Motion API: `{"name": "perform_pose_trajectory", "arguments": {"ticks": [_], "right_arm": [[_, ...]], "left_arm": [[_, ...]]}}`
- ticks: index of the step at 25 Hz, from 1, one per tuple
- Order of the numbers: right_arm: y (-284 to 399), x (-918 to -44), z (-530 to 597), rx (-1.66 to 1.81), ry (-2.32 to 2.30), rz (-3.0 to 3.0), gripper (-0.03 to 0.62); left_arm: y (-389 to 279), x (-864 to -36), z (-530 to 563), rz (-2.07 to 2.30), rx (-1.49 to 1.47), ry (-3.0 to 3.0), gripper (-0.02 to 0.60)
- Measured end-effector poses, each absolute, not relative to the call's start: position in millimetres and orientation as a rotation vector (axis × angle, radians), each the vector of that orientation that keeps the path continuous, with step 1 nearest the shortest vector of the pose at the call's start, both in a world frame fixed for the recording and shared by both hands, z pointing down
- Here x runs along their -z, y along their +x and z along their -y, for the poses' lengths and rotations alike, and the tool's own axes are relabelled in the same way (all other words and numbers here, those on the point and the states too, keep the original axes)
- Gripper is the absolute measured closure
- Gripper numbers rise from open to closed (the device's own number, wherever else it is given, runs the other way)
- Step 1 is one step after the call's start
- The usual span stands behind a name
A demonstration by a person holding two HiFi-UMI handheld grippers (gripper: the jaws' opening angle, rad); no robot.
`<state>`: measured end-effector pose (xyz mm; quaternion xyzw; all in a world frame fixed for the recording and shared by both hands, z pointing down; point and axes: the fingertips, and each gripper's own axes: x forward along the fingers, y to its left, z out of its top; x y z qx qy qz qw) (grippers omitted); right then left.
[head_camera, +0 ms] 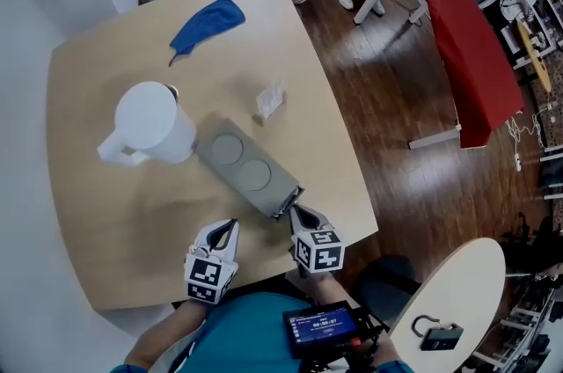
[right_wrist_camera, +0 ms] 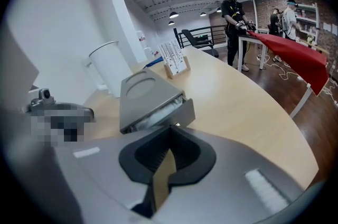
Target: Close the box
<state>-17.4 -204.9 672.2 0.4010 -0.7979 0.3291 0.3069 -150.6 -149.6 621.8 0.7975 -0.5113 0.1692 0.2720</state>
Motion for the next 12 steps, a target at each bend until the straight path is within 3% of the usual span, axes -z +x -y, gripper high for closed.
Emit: {"name": "perform_pose_trajectory", "arguments": {"ticks": [12], "right_arm": [[-36,-672,213,-0.875,1.032,2.165,0.602]], "left_arm": [[-155,-621,153,1.362,-0.457,2.154,0.589]]}}
